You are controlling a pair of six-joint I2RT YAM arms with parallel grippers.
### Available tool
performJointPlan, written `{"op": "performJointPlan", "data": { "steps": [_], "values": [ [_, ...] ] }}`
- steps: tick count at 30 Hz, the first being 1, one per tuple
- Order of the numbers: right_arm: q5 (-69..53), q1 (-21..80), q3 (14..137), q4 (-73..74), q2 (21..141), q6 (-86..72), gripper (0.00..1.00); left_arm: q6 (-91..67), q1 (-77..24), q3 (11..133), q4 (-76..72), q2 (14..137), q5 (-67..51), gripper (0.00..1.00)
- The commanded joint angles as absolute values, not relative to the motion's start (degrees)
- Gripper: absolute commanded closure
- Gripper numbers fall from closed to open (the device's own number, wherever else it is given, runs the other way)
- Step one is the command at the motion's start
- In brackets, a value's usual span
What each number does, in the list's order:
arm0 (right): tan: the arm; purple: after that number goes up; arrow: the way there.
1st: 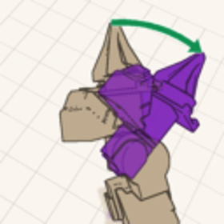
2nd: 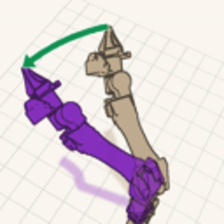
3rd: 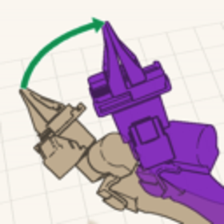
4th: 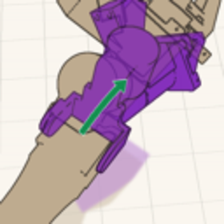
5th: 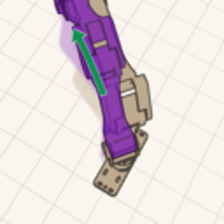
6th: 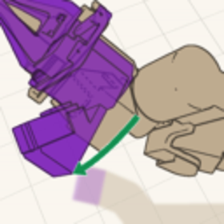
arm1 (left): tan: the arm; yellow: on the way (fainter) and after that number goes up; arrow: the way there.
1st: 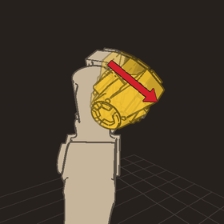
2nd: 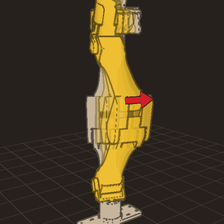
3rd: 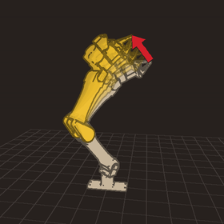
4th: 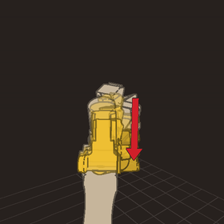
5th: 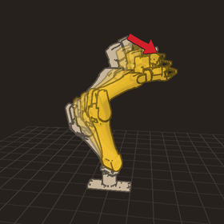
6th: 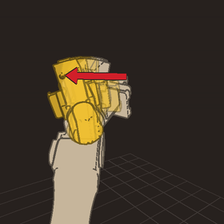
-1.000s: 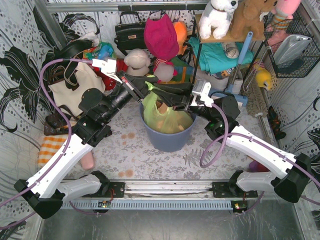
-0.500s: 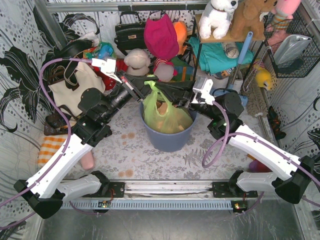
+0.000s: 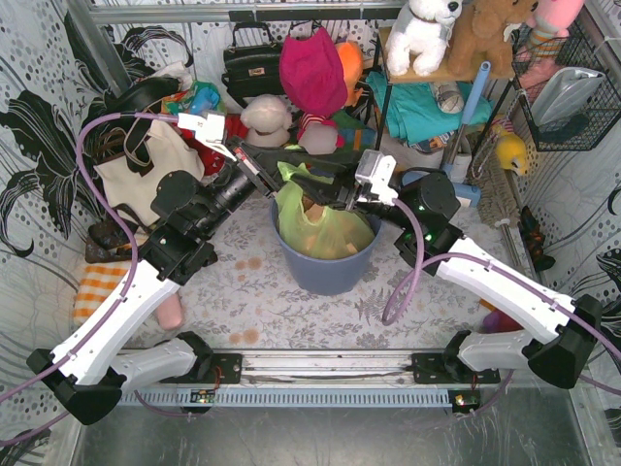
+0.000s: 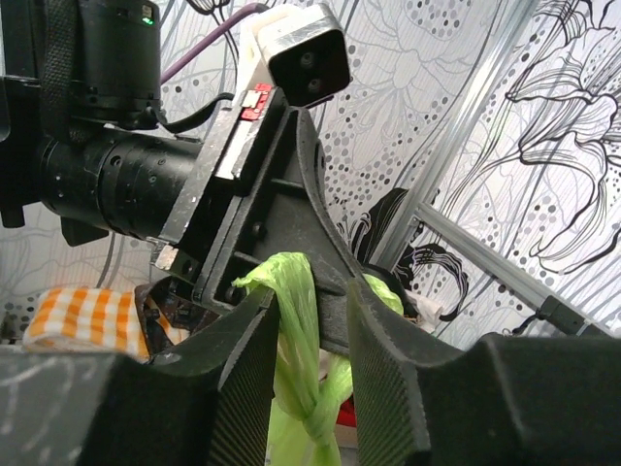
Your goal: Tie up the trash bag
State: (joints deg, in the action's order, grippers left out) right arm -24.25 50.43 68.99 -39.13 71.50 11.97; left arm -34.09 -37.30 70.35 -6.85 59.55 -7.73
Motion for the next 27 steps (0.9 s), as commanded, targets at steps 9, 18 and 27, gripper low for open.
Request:
{"op": "performJointPlan", "data": {
  "steps": [9,18,27],
  "values": [
    [-20.12,53.51,70.74,-42.46,74.26,20.41,0.96,-34.80,-37.27,72.19,-9.89,59.64,-8.66,1.00],
    [-24.75,53.61,68.23,-47.11,71.68,12.78,1.00,-31.53,-37.27,71.77,-7.66,59.35,-3.71,1.00],
    [-43.51,53.57,70.79,-29.30,65.88,4.25,1.00,-22.65,-37.18,78.26,-2.14,64.68,4.17,1.00]
  ]
}}
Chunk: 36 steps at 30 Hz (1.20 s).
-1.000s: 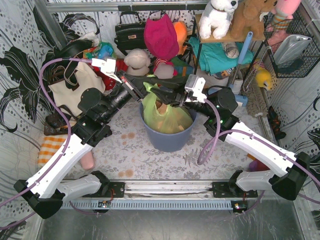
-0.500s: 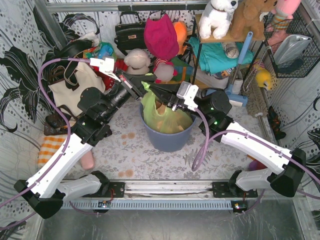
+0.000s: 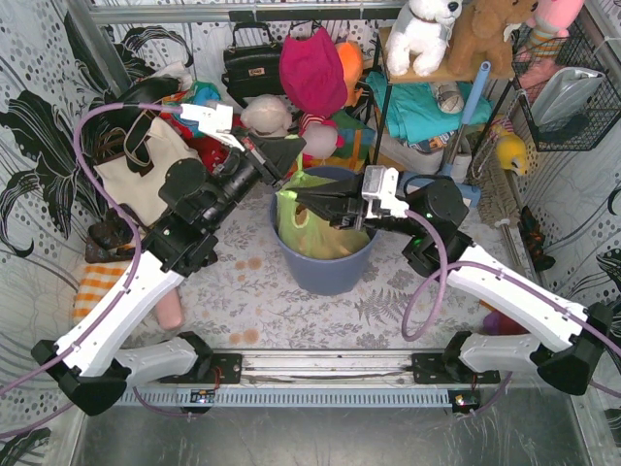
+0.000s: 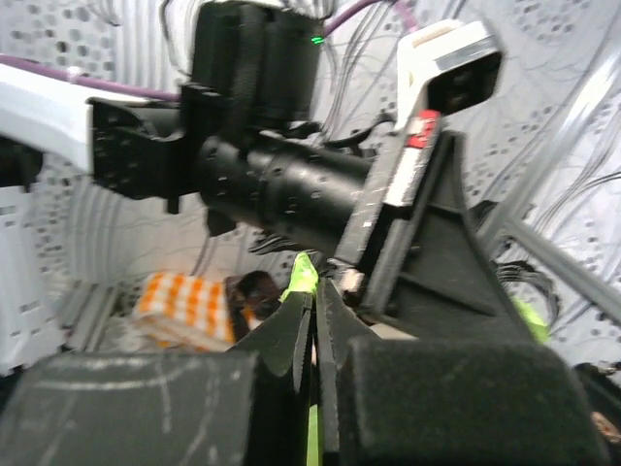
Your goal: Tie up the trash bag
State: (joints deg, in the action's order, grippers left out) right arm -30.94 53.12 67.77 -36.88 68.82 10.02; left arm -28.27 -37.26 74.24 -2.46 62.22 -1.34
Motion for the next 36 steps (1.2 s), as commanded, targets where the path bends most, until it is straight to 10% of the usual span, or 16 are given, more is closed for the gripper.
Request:
{"op": "performJointPlan", "data": {
  "steps": [1,36],
  "values": [
    [-45.98,53.55,71.36,-26.35,65.91,3.09,1.00,-22.02,-37.06,78.79,-2.00,65.41,4.52,1.00],
    [-71.93,59.60,37.16,-49.62,60.15,-45.55,1.00,-29.64,-18.89,79.94,-9.68,94.23,-3.77,1.00]
  ]
}}
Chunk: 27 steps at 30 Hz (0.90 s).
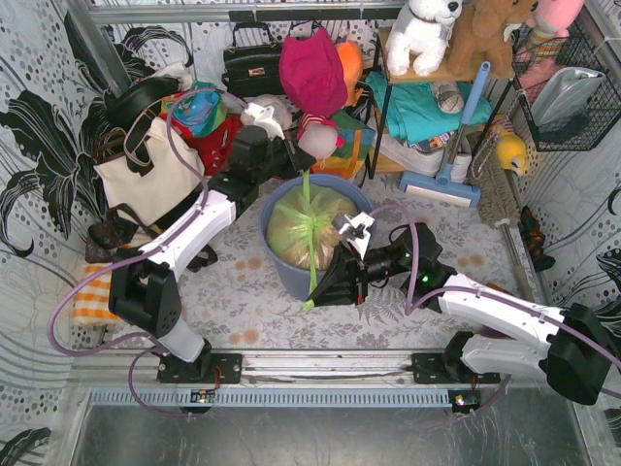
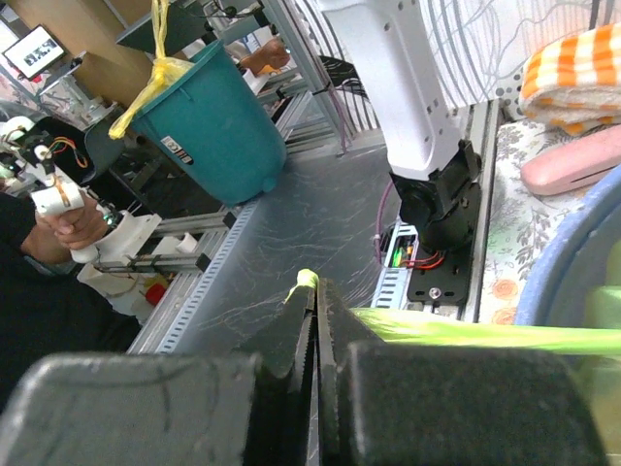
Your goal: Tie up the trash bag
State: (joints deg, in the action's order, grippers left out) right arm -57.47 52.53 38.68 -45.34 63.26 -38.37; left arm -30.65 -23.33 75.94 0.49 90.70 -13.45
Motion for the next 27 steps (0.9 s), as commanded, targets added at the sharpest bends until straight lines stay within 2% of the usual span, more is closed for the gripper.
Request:
{"op": "performJointPlan", "data": {
  "steps": [1,6,10,18,23,27],
  "values": [
    [-72.25,60.28,36.91,-50.31,60.53,-46.02,1.00,-29.93,-18.59,80.25,-9.53,94.87,-3.44,1.00],
    [-74.82,61.49,37.12,-61.33,62.90,-54.32,1.00,-29.49,-17.93,83.41,-8.58,97.05,-2.55,1.00],
    [-76.39,61.51,42.63,-62.12,63.50,-55.96,1.00,-28.81,-17.83,88.97,-6.93,96.41,-5.66,1.00],
    [-78.32,61.52,60.16,-36.37,61.45,-38.76,1.00,-29.31,-17.93,100.01,-4.78,94.66,-8.85,1.00],
    [-78.11,61.52,54.56,-35.63,61.46,-38.82,1.00,-29.61,-17.86,98.31,-5.85,98.66,-9.37,1.00],
    [-75.76,61.52,44.19,-46.74,61.04,-44.77,1.00,-29.05,-17.61,93.40,-7.91,100.79,-7.11,1.00]
  ]
}}
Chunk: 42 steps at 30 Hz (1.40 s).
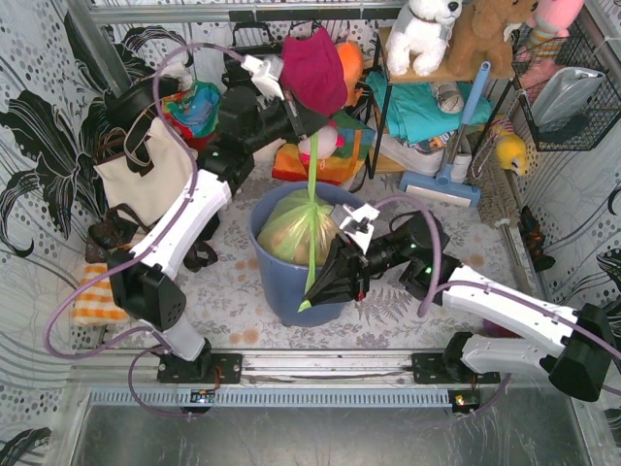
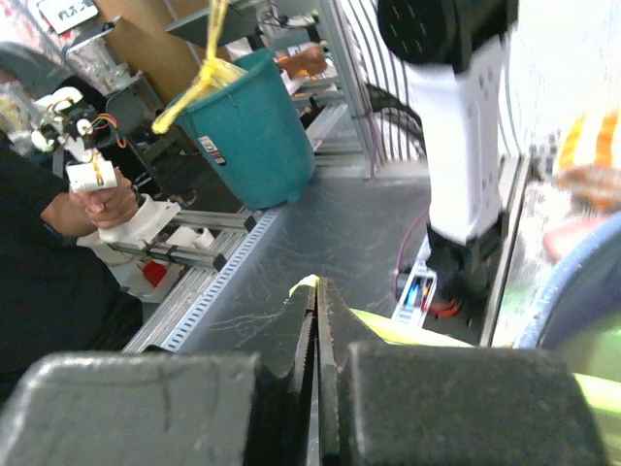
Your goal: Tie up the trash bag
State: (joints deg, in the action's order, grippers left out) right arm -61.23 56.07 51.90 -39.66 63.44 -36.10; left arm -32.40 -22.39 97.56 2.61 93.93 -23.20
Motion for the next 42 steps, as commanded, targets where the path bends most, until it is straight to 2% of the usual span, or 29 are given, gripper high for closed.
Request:
{"op": "performJointPlan", "data": {
  "steps": [1,8,14,18,20,24,26,30,33,35,37,42],
  "values": [
    [-75.31,61.52,42.24,-50.32,61.20,-47.07,1.00,-28.87,-17.46,92.63,-8.15,101.48,-6.66,1.00],
    [-74.74,61.61,36.00,-68.40,62.85,-60.41,1.00,-28.79,-15.90,91.90,-7.47,104.79,-5.64,1.00],
    [-76.18,61.66,41.83,-66.87,62.50,-61.29,1.00,-29.85,-14.85,96.79,-5.88,103.46,-7.99,1.00],
    [-76.09,61.65,46.69,-53.92,60.41,-52.52,1.00,-28.54,-14.82,100.83,-3.03,101.43,-7.66,1.00],
    [-75.58,61.70,47.90,-41.31,59.23,-44.65,1.00,-28.10,-14.80,101.88,-1.65,101.42,-8.18,1.00],
    [-68.55,61.69,49.35,-22.90,57.73,-28.88,1.00,-29.19,-14.83,100.47,0.70,100.62,-12.45,1.00],
    [-64.90,61.70,49.52,-17.53,57.61,-24.06,0.96,-30.55,-14.78,97.78,0.73,98.83,-14.94,1.00],
    [-58.74,61.70,49.32,-11.58,56.30,-18.00,0.95,-31.47,-15.64,94.16,5.93,94.48,-20.54,0.83],
    [-54.97,61.70,48.74,-10.03,55.33,-16.23,0.95,-29.99,-18.28,90.46,12.03,89.20,-21.62,0.59],
    [-54.53,61.70,48.52,-10.34,55.24,-16.00,0.95,-29.53,-20.48,87.47,15.52,84.53,-20.78,0.48],
    [-54.42,61.70,48.66,-10.56,55.67,-16.00,0.95,-30.38,-22.30,83.79,17.28,80.71,-20.23,0.44],
    [-54.86,61.70,49.14,-11.12,56.96,-15.91,0.95,-32.89,-24.95,78.63,20.50,74.86,-21.46,0.41]
  ]
}}
